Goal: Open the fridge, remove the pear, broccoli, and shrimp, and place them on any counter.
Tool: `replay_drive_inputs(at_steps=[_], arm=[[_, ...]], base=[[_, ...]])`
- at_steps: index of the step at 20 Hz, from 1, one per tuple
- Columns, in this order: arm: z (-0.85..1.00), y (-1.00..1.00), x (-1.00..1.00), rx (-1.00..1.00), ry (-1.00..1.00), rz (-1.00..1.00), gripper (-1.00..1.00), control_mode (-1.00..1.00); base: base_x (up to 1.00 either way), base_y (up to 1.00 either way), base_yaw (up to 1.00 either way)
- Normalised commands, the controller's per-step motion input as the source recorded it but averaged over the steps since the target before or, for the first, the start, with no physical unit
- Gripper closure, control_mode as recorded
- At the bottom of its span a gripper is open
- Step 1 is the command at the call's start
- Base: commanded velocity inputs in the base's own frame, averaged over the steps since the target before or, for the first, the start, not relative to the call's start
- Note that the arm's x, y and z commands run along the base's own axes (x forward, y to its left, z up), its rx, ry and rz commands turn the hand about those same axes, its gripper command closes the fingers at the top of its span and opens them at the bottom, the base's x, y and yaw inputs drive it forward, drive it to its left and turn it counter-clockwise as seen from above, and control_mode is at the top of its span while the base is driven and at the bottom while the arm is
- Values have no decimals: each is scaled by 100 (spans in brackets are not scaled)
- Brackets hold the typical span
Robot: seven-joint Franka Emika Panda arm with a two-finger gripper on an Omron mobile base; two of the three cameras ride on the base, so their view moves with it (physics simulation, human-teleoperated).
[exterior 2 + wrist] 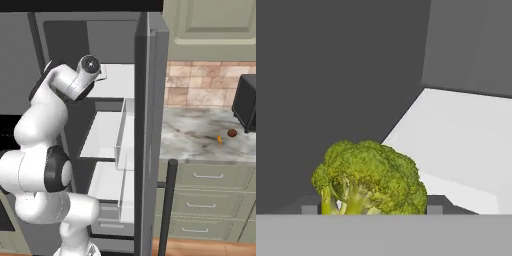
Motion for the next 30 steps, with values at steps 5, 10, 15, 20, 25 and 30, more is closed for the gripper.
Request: replay_drive_inputs(at_steps=[5,10,15,20,25,30], arm=[[63,-31,-100,0,0,-16,100,-100],[51,-14,-100,-1,2,-17,100,-100],[-9,-9,-100,-3,10,-18,100,-100],[-46,-15,-68,-1,11,-15,100,-100],[0,0,0,0,0,0,100,100],[0,0,0,0,0,0,100,100]], base=[[0,0,0],[0,0,0],[0,0,0],[0,0,0],[-92,7,-10],[-100,4,-16]])
